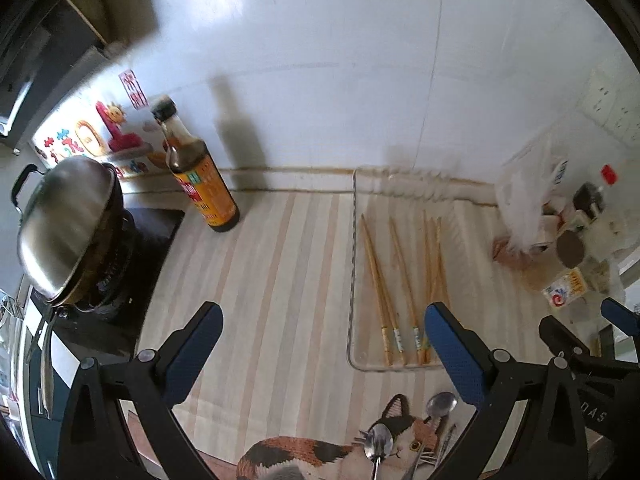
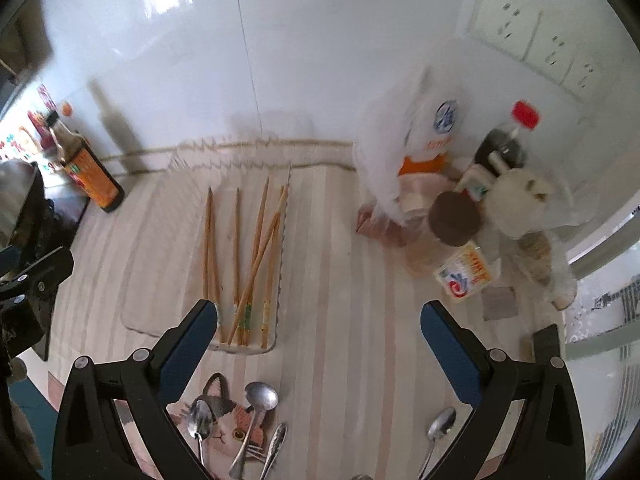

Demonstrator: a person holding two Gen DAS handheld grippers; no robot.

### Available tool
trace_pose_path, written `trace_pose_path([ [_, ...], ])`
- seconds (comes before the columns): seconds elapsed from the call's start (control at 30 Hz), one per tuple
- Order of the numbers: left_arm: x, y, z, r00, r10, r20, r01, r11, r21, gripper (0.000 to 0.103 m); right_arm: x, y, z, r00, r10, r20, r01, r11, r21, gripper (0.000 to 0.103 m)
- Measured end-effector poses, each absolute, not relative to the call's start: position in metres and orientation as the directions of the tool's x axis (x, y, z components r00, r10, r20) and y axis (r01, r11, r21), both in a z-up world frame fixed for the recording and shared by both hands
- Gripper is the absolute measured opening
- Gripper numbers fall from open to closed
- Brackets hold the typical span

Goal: Organize utensils
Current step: 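Move both open tools back to the spoons on the cat placemat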

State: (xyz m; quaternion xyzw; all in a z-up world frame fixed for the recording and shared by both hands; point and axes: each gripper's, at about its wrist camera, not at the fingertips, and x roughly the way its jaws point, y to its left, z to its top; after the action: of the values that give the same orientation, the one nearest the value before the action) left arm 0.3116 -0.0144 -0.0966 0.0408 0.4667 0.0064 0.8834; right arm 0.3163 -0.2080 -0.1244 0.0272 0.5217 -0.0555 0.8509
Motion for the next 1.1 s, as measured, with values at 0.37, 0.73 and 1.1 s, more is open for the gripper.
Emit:
trace_pose_path([
  [0.37, 0.265, -0.017, -0.052, 0.646, -0.011, -0.763, 0.065, 0.997, 0.041, 0.103, 0.259, -0.217, -0.063, 0.587, -0.025, -0.809, 0.138, 0.988, 0.069, 0.103],
  [0.73, 0.247, -0.02, -0.122, 0.592, 0.054, -0.804, 0.077, 0.989, 0.123, 0.103, 0.212, -0.263, -0.109, 0.512, -0.017, -0.859, 0.226, 0.967, 0.116, 0.102],
  [1.1, 0.233, -0.019, -0.264, 0.187, 0.005, -0.982, 0.1, 0.995, 0.024, 0.098, 0.163, -0.345, -0.22, 0.241, -0.021, -0.97, 0.466, 0.88, 0.096, 0.078],
])
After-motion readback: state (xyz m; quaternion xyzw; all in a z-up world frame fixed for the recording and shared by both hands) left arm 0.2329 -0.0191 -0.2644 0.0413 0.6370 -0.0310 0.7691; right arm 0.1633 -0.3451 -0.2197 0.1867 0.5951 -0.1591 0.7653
